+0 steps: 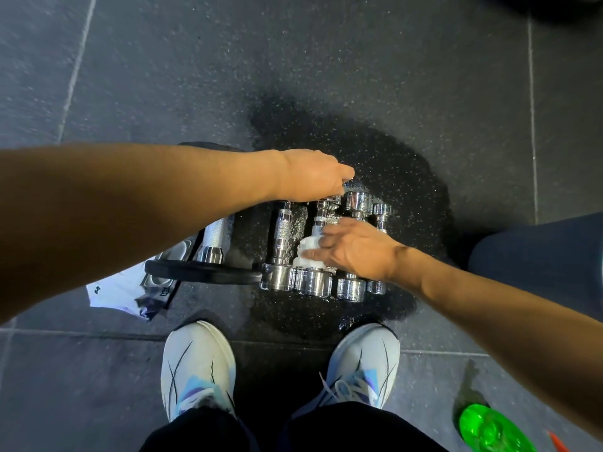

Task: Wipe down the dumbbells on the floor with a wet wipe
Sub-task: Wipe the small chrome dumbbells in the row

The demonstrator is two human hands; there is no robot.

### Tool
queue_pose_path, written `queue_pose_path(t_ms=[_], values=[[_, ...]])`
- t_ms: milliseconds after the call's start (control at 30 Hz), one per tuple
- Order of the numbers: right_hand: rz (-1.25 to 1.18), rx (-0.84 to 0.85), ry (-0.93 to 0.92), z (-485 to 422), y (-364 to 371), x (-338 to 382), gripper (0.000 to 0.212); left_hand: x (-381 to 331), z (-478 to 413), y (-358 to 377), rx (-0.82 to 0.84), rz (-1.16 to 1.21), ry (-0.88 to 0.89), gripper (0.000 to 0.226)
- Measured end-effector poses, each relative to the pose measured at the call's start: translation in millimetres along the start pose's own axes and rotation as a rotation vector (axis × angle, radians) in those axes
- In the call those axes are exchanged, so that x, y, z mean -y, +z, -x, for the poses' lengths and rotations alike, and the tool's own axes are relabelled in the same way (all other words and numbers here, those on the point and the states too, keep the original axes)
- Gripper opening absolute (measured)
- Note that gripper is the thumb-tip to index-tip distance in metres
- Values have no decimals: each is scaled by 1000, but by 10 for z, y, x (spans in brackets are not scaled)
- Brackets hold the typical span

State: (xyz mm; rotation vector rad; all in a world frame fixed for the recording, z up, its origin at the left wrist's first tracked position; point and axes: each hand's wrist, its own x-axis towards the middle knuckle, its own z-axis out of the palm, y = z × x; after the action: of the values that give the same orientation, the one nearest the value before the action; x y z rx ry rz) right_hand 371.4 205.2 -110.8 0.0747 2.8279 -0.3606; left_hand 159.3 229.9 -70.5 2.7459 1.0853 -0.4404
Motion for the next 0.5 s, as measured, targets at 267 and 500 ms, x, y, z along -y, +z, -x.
queue_pose_path(t_ms=[267,500], values=[[-175,-49,-8,59,-10,62,31,-19,11,-8,27,17,-47,33],[-415,-81,114,156,-112,98,27,-42,17,-30,29,19,-57,34]])
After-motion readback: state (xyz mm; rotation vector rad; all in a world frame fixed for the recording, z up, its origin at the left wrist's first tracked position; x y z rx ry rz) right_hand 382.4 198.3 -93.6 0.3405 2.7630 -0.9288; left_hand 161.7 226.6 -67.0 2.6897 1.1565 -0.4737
